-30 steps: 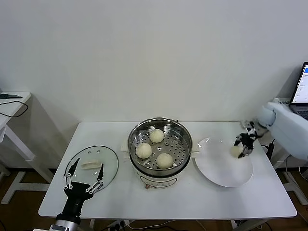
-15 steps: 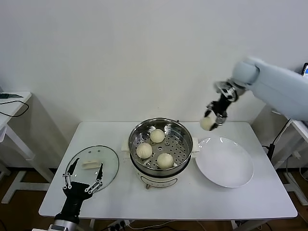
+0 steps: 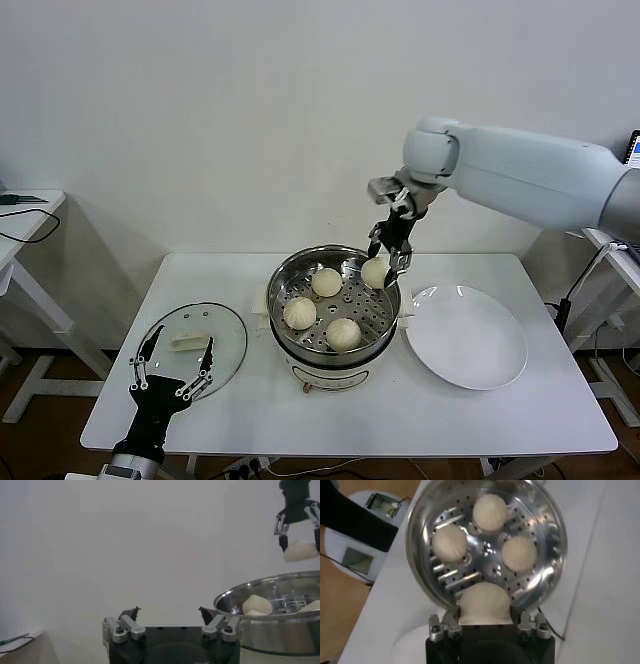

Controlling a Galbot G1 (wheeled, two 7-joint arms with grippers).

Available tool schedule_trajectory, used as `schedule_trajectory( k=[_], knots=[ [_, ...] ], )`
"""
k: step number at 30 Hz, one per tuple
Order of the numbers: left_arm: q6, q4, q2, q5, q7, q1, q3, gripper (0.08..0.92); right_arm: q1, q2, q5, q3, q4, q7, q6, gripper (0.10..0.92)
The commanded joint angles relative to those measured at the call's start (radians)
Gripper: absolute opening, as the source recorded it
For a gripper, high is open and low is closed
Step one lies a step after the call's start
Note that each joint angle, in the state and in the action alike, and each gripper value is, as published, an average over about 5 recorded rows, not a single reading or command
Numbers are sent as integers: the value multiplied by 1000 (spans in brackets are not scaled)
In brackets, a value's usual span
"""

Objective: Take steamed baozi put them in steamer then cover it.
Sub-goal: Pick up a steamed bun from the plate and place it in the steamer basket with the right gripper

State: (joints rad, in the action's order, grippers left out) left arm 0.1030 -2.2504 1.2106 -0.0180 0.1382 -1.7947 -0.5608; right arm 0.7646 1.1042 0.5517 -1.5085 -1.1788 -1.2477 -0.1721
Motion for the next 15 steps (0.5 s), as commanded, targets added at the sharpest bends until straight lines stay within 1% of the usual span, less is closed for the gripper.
schedule_trajectory(
  k=[1,6,15],
  knots=[
    [3,-2,-1,1,1,-1,1,823,-16,79,0,-69,-19,52,-40,662],
    [6,-4,-5,2,0,-4,-6,823,-55,101,-23,-66,23,64,-42,662],
    [10,-3,1,2,-4,-3,-7,823,-125,102,-80,-51,50,75,-39,666]
  ],
)
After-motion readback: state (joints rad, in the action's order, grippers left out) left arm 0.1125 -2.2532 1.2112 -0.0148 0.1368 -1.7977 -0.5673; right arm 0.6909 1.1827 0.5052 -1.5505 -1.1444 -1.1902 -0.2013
